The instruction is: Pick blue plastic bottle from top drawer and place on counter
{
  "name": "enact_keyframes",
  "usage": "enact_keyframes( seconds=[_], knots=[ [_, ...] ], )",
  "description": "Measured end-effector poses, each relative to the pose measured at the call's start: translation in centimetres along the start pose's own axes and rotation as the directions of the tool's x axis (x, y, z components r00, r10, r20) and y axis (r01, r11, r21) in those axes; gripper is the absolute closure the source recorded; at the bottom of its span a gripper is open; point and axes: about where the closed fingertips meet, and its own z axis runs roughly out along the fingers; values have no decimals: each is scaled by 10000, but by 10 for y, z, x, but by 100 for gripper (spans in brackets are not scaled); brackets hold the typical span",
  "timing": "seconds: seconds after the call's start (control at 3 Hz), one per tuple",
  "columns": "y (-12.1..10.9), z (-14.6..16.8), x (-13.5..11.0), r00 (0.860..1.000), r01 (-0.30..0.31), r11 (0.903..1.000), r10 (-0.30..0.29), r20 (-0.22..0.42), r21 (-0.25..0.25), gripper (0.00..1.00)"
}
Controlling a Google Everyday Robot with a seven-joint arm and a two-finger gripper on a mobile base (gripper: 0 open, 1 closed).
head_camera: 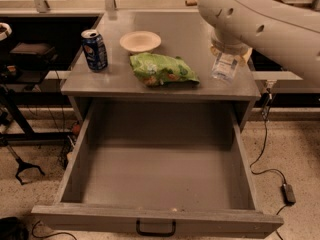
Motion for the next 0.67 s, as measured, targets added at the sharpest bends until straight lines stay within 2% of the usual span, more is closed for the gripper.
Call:
enact_keyframes(
  seconds=[0.67],
  knots=[
    [2, 3, -3, 9939, 867, 9961, -877, 669, 178, 100]
  ],
)
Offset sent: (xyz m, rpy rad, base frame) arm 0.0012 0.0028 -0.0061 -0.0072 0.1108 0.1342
